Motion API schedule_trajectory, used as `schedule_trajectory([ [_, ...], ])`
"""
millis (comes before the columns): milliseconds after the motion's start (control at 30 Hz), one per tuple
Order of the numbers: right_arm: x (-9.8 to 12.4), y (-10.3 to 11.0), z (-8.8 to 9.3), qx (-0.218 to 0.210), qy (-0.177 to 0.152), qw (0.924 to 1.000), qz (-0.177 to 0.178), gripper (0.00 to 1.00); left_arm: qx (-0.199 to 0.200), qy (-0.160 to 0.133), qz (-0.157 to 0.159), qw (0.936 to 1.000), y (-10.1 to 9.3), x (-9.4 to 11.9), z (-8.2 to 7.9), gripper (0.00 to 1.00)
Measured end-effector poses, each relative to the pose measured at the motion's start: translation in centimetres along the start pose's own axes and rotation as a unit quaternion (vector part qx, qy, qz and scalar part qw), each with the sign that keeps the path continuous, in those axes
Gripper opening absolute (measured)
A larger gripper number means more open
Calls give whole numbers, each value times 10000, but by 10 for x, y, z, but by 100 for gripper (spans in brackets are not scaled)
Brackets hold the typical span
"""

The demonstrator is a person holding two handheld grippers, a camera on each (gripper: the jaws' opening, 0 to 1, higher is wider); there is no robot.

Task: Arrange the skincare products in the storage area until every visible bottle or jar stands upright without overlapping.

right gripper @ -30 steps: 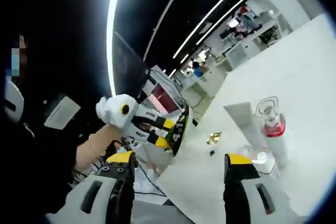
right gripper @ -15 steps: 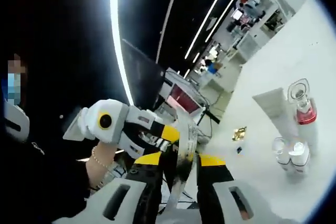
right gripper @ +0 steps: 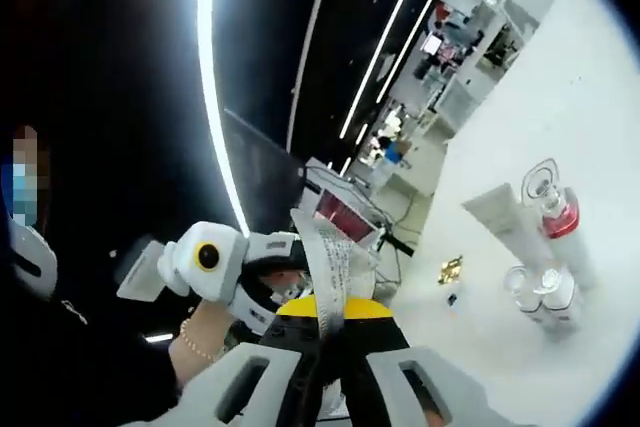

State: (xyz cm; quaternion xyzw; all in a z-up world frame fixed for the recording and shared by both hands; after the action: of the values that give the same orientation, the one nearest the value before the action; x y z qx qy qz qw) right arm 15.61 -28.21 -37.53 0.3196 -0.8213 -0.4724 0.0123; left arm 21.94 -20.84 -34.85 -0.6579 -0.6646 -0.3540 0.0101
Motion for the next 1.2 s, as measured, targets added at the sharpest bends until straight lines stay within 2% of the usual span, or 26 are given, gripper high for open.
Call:
schedule_trajectory([
  [33,2,1,-7,-5,-247,9997,-60,0,313,-56,-200,9993,4,4,0,56],
  [67,4,2,-11,8,-407,9991,-87,0,556,5,-355,9978,7,7,1,59],
  [133,8,5,-21,129,-739,9971,-123,0,1221,-126,-777,9894,16,16,0,64],
  [200,12,7,-30,156,-1093,9938,-139,0,2142,-471,-1102,9694,21,26,-4,68],
  [233,12,10,-34,139,-1284,9914,-225,0,2852,-754,-1197,9480,23,31,-7,68],
  [267,13,12,-36,142,-1398,9896,-302,0,3090,-831,-1234,9393,24,33,-7,70],
  [300,13,14,-38,142,-1517,9876,-380,0,3641,-1008,-1320,9164,27,36,-6,70],
  [333,13,16,-39,140,-1682,9846,-460,0,4378,-1337,-1214,8807,23,39,-11,71],
  [367,13,18,-40,142,-1774,9827,-508,0,5057,-1652,-1258,8373,24,41,-11,72],
  [400,11,21,-40,108,-1876,9802,-631,0,5337,-1790,-1175,8181,22,43,-10,73],
  [433,10,22,-39,91,-1909,9793,-665,0,5525,-1895,-958,8060,14,43,-14,73],
  [467,9,25,-39,63,-2013,9766,-753,0,5582,-1918,-906,8021,12,43,-16,71],
  [500,7,34,-40,-12,-2365,9665,-1002,0,5678,-2019,-774,7943,4,44,-23,70],
  [567,6,45,-40,-243,-2767,9521,-1280,0,5885,-2262,-488,7746,-9,43,-41,70],
  [600,3,51,-39,-353,-2933,9448,-1418,0,6103,-2424,-319,7535,-10,43,-49,70],
  [633,1,53,-38,-346,-2994,9423,-1460,0,6276,-2575,-279,7342,-10,44,-54,68],
  [667,-1,56,-36,-353,-3054,9404,-1456,0,6377,-2785,-251,7177,-10,46,-61,64],
  [700,-2,57,-35,-358,-3070,9400,-1443,0,6442,-2867,-250,7086,-11,45,-65,60],
  [800,-2,62,-35,-145,-3202,9359,-1461,0,6348,-2864,-435,7163,-12,46,-70,43],
  [833,-1,64,-35,-51,-3253,9349,-1418,0,6263,-2869,-566,7226,-12,47,-71,39],
  [867,0,66,-36,-6,-3287,9336,-1428,0,6163,-2818,-734,7317,-12,46,-70,36],
  [933,0,69,-37,214,-3265,9354,-1338,0,6178,-2726,-789,7334,-14,45,-70,32],
  [1067,-3,73,-35,558,-3143,9409,-1131,0,6110,-2595,-1232,7376,-11,42,-59,21],
  [1200,-4,75,-33,810,-2998,9457,-964,0,6133,-2592,-1358,7336,-6,42,-51,18],
])
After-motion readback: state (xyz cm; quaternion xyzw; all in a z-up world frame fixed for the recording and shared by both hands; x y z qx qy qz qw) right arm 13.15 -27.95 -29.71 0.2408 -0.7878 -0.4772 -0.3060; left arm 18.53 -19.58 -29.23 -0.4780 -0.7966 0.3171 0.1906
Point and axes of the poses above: the point that each gripper's makers call its tool centre point, and the gripper's own axes: x roughly backward along the fingers, y roughly to its left, z roughly out of its underside, the point moved 5 cm from there along x, roughly backward along the fingers, and after that the axes turned 14 degrees about -z, right-handed, at the moved point
